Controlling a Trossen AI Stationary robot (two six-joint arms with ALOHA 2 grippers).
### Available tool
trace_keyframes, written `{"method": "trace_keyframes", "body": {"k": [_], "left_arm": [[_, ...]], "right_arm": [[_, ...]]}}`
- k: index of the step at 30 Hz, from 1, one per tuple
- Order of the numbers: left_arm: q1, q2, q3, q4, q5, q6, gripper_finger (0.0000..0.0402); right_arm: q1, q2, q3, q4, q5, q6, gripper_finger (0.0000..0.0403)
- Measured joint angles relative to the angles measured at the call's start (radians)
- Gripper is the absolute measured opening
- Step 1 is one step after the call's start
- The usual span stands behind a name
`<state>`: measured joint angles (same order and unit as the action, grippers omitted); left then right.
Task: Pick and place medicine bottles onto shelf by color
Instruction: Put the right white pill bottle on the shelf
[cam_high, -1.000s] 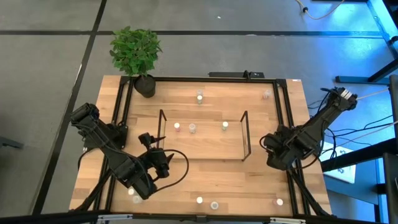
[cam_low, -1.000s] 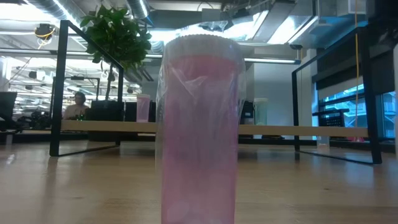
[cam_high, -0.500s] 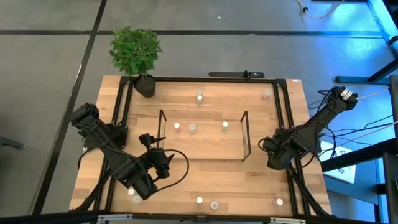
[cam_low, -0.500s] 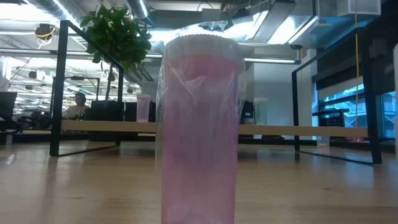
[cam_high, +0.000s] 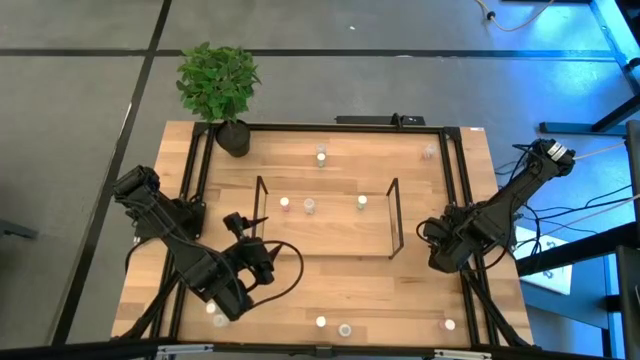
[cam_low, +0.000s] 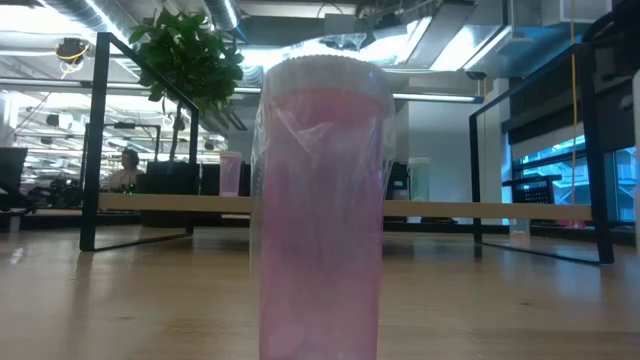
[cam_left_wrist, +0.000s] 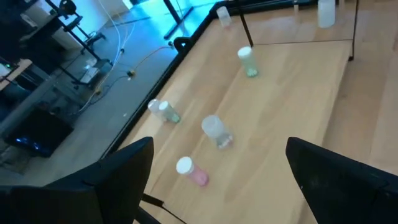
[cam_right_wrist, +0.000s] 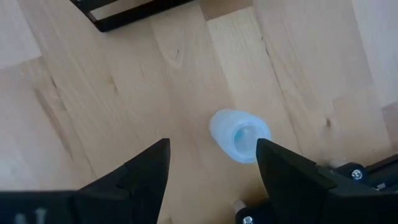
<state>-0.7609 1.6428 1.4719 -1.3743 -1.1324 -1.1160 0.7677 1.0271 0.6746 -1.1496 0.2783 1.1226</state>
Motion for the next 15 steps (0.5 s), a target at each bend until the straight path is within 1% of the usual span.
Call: {"method": "trace_keyframes", "body": {"k": [6,9,15], "left_arm": [[0.002,0.0,0.0,0.009,0.044,0.0,0.036],[0.0,0.0,0.0,0.039,0.062,0.015,0.036],[-0.001,0.0,0.0,0.231,0.211,0.176,0.036]], "right_arm": [[0.0,0.0,0.0,0.0,0.0,0.0,0.0242],[0.0,0.0,0.0,0.0,0.0,-0.001,0.0242],[0.0,0.0,0.0,0.0,0.0,-0.001,0.0242]]}}
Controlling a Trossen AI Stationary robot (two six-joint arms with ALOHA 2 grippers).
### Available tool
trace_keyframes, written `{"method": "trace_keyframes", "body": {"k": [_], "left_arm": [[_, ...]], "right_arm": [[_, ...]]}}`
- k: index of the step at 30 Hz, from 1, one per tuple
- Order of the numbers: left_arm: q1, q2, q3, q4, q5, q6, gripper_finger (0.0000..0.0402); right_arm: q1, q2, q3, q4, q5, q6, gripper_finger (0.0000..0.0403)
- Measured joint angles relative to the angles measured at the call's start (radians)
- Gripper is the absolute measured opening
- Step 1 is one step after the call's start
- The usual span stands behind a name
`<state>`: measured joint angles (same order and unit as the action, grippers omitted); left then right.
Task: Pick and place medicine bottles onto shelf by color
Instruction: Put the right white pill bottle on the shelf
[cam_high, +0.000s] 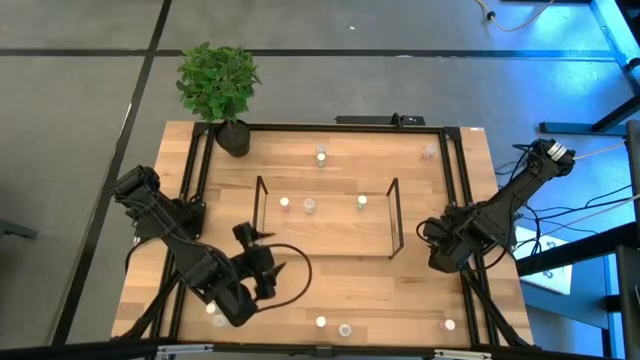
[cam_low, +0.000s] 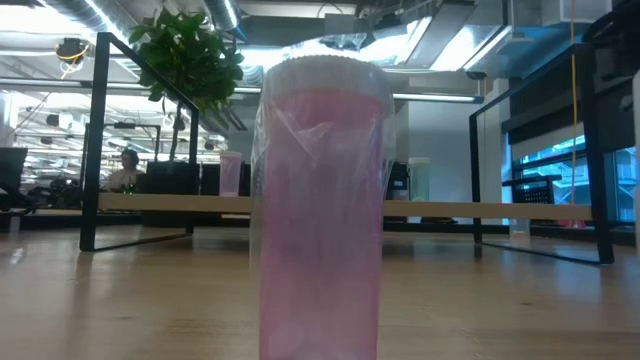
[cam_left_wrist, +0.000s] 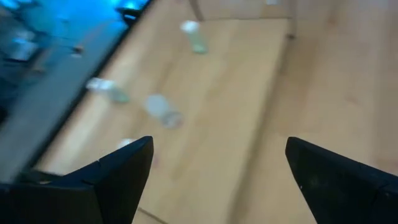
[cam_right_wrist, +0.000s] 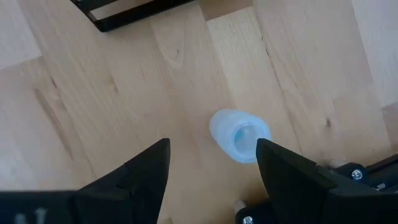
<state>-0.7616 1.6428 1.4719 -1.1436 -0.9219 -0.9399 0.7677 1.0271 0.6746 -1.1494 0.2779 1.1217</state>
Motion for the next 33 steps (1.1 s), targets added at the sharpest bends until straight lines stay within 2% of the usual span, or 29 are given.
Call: {"method": "trace_keyframes", "body": {"k": [4,13,21,33], "left_arm": [[0.002,0.0,0.0,0.089,0.089,0.105,0.036],[0.018,0.0,0.0,0.1,0.113,0.139,0.036],[0.018,0.0,0.0,0.156,0.231,0.223,0.036],[0.015,0.0,0.0,0.125,0.226,0.243,0.036]], "right_arm": [[0.0,0.0,0.0,0.0,0.0,-0.002,0.0242],[0.0,0.0,0.0,0.003,0.0,-0.004,0.0242],[0.0,0.0,0.0,0.009,0.0,-0.004,0.0242],[0.0,0.0,0.001,0.028,0.0,-0.005,0.0242]]}}
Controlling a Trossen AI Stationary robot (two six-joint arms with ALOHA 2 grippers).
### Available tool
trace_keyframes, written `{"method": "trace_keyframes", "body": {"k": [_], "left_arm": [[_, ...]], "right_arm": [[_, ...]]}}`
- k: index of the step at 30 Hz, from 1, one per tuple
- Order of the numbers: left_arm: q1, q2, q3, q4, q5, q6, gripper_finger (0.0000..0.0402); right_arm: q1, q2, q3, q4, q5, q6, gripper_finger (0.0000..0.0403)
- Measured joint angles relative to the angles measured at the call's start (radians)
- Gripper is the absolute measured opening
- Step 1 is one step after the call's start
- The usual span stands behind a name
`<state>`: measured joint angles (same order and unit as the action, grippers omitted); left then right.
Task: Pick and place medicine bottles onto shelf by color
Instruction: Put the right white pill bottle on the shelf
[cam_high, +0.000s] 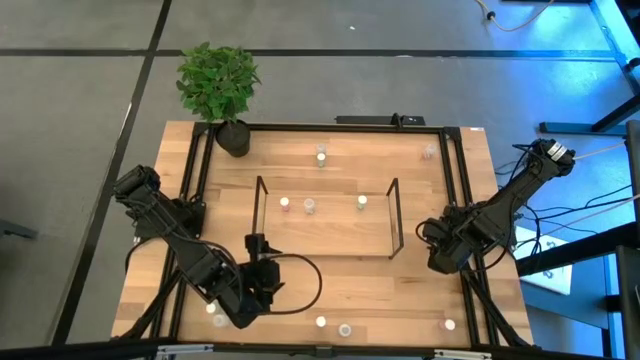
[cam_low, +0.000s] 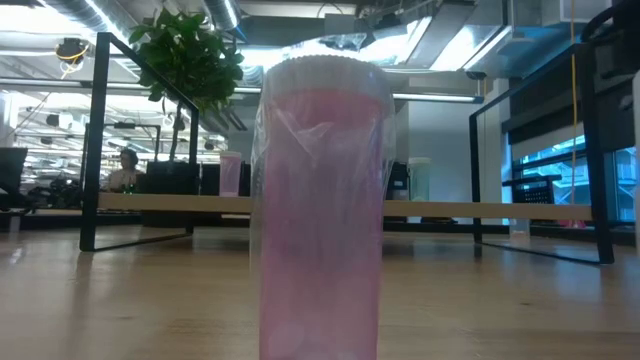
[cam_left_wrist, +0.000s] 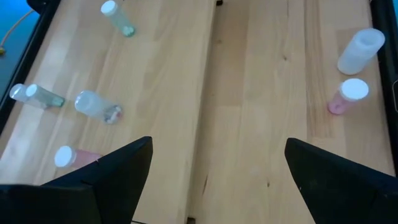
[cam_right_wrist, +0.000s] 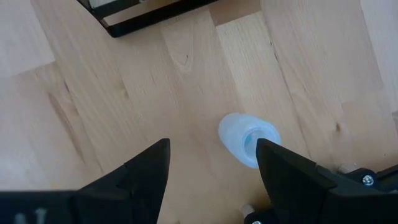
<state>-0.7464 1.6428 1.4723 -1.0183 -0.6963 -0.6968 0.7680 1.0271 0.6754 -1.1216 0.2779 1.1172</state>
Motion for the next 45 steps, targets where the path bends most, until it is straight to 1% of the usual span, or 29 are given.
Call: {"method": "trace_keyframes", "body": {"k": [21,31,37,41,45], "left_arm": [[0.0,0.0,0.0,0.002,0.0,-0.003,0.036],[0.0,0.0,0.0,0.002,0.0,-0.003,0.036],[0.0,0.0,0.0,0.002,0.0,-0.003,0.036],[0.0,0.0,0.0,0.002,0.0,-0.003,0.036],[0.0,0.0,0.0,0.002,0.0,-0.003,0.036]], "right_arm": [[0.0,0.0,0.0,0.008,-0.003,0.0,0.0242],[0.0,0.0,0.0,0.072,-0.002,0.0,0.0242],[0.0,0.0,0.0,0.076,-0.002,0.053,0.0242],[0.0,0.0,0.0,0.075,-0.015,0.059,0.0242],[0.0,0.0,0.0,0.026,-0.009,0.109,0.0242]]}}
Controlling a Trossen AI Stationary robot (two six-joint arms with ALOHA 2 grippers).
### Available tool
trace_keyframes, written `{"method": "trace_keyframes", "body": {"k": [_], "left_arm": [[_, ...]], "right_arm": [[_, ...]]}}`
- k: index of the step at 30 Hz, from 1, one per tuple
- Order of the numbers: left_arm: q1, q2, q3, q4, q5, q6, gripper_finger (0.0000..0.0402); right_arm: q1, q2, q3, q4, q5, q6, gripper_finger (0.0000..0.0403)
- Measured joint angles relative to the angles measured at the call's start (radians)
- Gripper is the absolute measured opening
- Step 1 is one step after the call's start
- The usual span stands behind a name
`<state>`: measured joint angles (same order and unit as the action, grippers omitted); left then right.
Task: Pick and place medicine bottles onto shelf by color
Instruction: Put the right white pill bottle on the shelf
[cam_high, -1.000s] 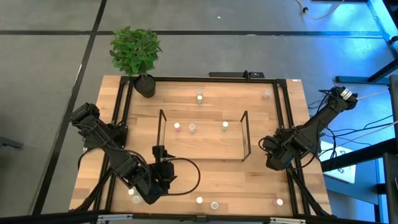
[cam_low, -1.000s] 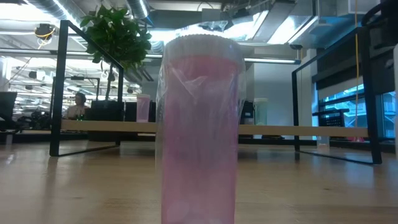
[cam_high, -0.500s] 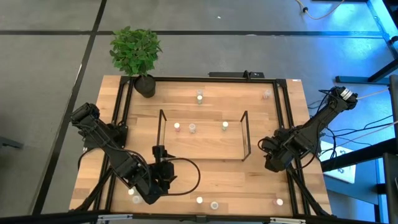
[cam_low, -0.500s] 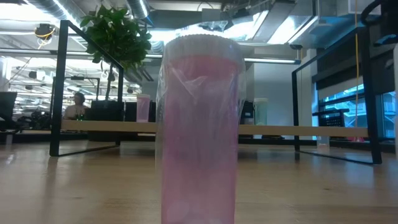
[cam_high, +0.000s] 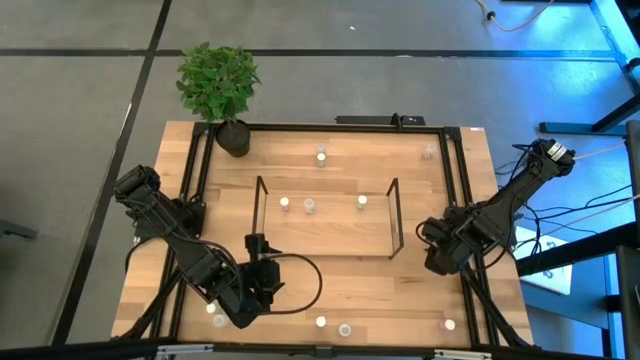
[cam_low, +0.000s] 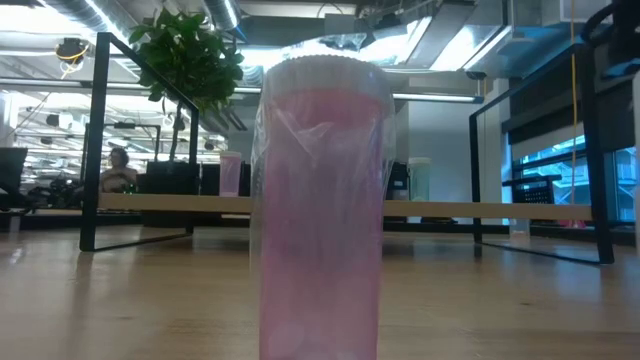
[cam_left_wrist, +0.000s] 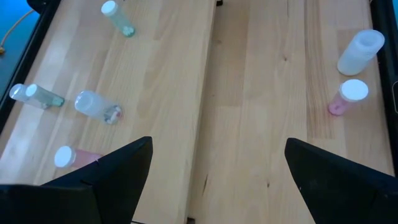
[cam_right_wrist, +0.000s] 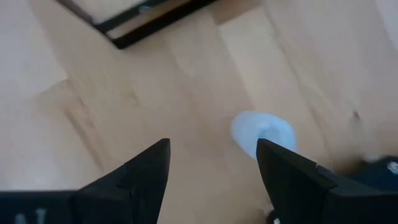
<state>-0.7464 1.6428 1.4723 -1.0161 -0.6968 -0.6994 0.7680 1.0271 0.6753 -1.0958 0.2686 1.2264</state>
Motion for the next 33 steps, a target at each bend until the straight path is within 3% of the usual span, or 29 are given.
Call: {"method": "trace_keyframes", "body": {"k": [4,12,26,33], "left_arm": [[0.0,0.0,0.0,0.0,0.0,0.0,0.036],[0.0,0.0,0.0,0.0,0.0,0.0,0.036],[0.0,0.0,0.0,0.0,0.0,0.0,0.036],[0.0,0.0,0.0,0.0,0.0,0.0,0.036]], "right_arm": [[0.0,0.0,0.0,-0.021,0.018,0.004,0.0253],[0.0,0.0,0.0,-0.055,0.036,0.0,0.0316],[-0.008,0.027,-0.035,-0.04,0.081,0.123,0.0319],[-0.083,0.069,-0.038,-0.036,0.09,0.127,0.0319]]}}
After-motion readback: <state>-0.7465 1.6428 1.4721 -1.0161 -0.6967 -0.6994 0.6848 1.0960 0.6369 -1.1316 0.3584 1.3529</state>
